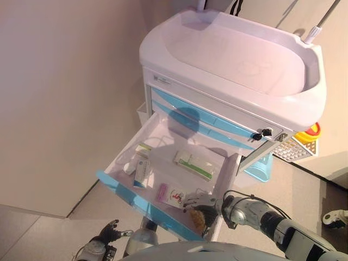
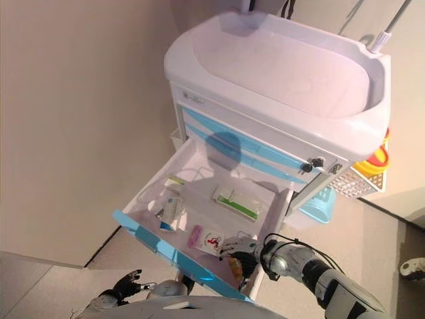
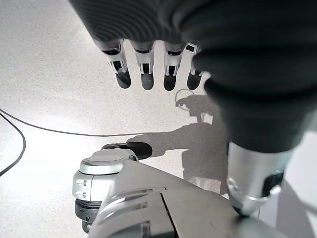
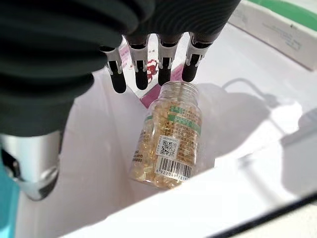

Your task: Open the drawer and pick up the medicine

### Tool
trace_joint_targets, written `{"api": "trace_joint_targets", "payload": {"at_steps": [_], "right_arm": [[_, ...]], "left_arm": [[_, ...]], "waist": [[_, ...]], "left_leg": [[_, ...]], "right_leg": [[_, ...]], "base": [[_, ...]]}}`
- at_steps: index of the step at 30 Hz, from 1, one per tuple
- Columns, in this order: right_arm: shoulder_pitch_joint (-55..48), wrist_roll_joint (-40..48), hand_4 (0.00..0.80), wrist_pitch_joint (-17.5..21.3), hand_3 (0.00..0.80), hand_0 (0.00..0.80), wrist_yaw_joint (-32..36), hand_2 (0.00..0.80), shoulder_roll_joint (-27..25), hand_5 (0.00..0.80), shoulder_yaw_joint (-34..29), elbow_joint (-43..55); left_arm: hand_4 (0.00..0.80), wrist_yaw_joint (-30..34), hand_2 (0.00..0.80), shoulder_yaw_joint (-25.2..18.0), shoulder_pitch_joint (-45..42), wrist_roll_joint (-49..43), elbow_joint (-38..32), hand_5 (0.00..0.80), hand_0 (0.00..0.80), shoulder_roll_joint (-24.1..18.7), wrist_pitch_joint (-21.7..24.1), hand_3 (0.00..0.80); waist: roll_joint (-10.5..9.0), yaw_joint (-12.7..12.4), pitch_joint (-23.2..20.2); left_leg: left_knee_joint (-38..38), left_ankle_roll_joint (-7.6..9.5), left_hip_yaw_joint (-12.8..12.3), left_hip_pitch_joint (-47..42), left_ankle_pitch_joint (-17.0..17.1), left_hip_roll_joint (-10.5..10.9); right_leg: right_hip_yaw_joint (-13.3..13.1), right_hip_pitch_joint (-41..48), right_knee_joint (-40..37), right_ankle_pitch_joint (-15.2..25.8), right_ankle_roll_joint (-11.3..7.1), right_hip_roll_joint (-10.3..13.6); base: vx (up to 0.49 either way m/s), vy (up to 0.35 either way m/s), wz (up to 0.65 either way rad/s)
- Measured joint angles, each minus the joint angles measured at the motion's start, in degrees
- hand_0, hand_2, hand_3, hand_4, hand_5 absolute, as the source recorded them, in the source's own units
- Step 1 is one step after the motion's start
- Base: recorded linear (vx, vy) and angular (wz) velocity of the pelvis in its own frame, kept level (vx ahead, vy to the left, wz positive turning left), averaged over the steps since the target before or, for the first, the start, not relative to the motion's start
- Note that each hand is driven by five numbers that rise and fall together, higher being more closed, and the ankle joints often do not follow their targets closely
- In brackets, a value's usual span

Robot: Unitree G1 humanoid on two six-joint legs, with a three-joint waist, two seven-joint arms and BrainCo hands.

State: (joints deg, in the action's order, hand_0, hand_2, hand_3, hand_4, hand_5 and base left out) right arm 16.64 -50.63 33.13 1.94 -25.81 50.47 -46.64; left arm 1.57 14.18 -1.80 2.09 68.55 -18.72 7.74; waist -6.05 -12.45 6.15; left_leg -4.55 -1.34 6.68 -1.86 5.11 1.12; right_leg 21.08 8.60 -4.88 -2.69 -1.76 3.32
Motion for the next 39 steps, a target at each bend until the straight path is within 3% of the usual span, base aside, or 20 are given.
{"api": "trace_joint_targets", "payload": {"at_steps": [12, 18, 27, 38, 39], "right_arm": [[-0.06, -0.28, 0.000, 0.77, 0.000, 0.000, 0.69, 0.000, 0.04, 0.000, -0.02, 0.27], [-2.07, -5.37, 0.000, -7.83, 0.000, 0.000, -4.22, 0.000, 0.65, 0.000, -1.61, 0.22], [-3.46, -19.13, 0.000, -18.65, 0.000, 0.000, -9.90, 0.000, 6.55, 0.000, -3.52, -3.35], [-3.52, -20.53, 0.000, -20.68, 0.000, 0.000, -10.68, 0.000, 7.77, 0.000, -3.53, -5.44], [-3.49, -20.59, 0.380, -20.68, 0.380, 0.380, -10.67, 0.380, 7.78, 0.380, -3.53, -5.43]], "left_arm": [[0.000, 0.06, 0.000, 0.08, 0.76, 0.00, -0.02, 0.000, 0.000, 0.09, -1.30, 0.000], [0.000, 0.03, 0.000, 0.07, 0.72, 0.03, -0.03, 0.000, 0.000, 0.15, -1.40, 0.000], [0.000, -0.15, 0.000, 0.10, 1.19, 0.14, -0.03, 0.000, 0.000, 1.11, -2.48, 0.000], [0.000, -0.18, 0.000, 1.39, 2.01, 0.19, -0.02, 0.000, 0.000, 2.05, -2.55, 0.000], [0.000, -0.18, 0.000, 1.38, 1.97, 0.19, -0.02, 0.000, 0.000, 2.09, -2.54, 0.000]], "waist": [[0.03, 0.14, 0.02], [0.30, 0.61, 0.19], [1.61, 1.84, 0.82], [3.05, 2.31, 0.01], [3.12, 2.55, -0.12]], "left_leg": [[-0.21, 0.00, -0.23, -0.63, 0.00, -0.02], [-0.24, 0.00, -0.27, -0.84, 0.00, -0.03], [-0.23, 0.01, -0.67, -0.92, -0.01, -0.07], [-0.23, 0.02, -0.77, -0.58, -0.01, -0.13], [-0.23, 0.03, -0.80, -0.41, 0.00, -0.14]], "right_leg": [[-0.19, 0.54, -0.03, 0.00, 0.00, 0.00], [-0.24, 0.69, 0.01, 0.00, 0.00, 0.01], [-0.66, 0.62, 0.03, 0.00, 0.01, 0.03], [-0.83, 0.16, 0.17, 0.00, 0.01, 0.00], [-0.87, -0.12, 0.24, 0.00, 0.02, 0.00]], "base": [[0.001, 0.000, 0.00], [0.000, 0.000, 0.00], [-0.004, 0.004, -0.02], [0.000, 0.000, 0.00], [-0.016, 0.003, -0.04]]}}
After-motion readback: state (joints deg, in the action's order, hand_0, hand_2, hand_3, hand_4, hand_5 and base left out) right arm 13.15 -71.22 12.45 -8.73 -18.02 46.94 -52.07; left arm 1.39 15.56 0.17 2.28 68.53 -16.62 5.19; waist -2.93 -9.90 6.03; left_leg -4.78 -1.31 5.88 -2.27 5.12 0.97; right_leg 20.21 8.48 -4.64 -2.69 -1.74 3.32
